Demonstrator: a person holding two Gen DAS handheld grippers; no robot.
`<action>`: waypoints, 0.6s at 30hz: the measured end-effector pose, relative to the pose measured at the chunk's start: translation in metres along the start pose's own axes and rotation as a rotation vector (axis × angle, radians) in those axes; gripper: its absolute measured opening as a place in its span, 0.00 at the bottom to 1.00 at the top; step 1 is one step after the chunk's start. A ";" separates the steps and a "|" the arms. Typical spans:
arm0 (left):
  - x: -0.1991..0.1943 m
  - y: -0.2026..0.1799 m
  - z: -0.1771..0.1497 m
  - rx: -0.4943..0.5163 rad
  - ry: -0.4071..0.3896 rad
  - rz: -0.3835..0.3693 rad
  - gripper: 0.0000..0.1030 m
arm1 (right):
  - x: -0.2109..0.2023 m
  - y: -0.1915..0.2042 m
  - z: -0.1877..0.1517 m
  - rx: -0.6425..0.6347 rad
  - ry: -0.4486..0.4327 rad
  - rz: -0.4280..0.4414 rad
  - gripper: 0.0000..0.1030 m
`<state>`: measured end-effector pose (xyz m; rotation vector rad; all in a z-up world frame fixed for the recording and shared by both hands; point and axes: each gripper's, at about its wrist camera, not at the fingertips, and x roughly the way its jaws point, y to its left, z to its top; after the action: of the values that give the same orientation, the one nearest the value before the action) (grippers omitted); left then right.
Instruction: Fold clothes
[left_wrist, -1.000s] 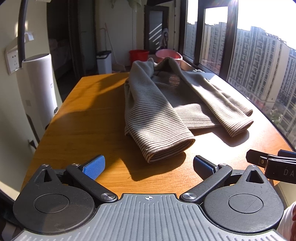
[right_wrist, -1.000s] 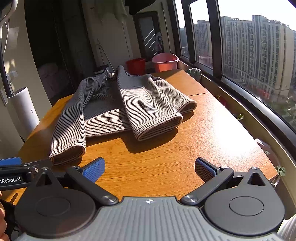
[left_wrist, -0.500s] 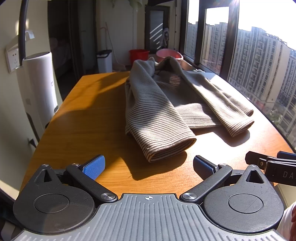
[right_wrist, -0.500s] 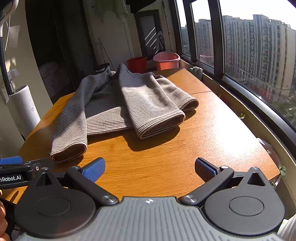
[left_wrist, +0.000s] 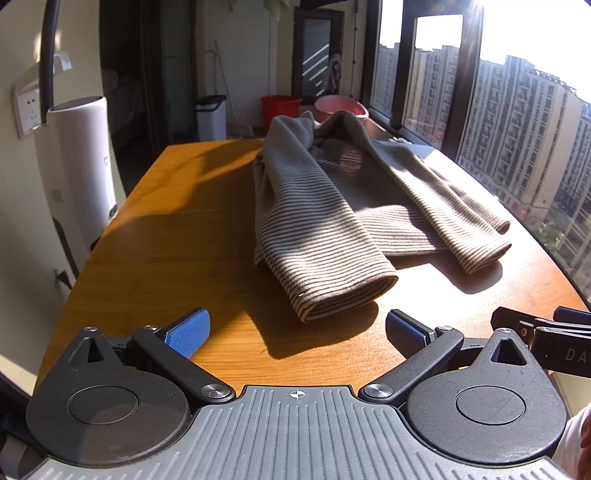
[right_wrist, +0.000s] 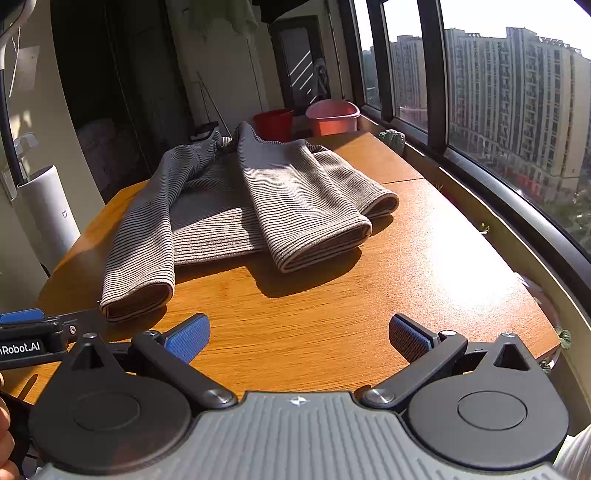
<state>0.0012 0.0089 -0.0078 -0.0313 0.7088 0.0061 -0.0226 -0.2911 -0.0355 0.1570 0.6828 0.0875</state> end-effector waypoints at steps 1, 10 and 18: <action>0.001 0.000 0.000 -0.001 0.002 0.000 1.00 | 0.001 0.000 0.000 -0.001 0.003 0.001 1.00; 0.003 0.003 0.001 -0.011 0.008 0.007 1.00 | 0.002 0.004 0.001 -0.011 0.005 0.018 1.00; 0.011 0.005 0.002 -0.013 0.023 0.016 1.00 | 0.011 0.002 0.000 0.000 0.031 0.028 1.00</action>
<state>0.0112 0.0139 -0.0137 -0.0377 0.7324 0.0255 -0.0142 -0.2878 -0.0425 0.1649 0.7113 0.1169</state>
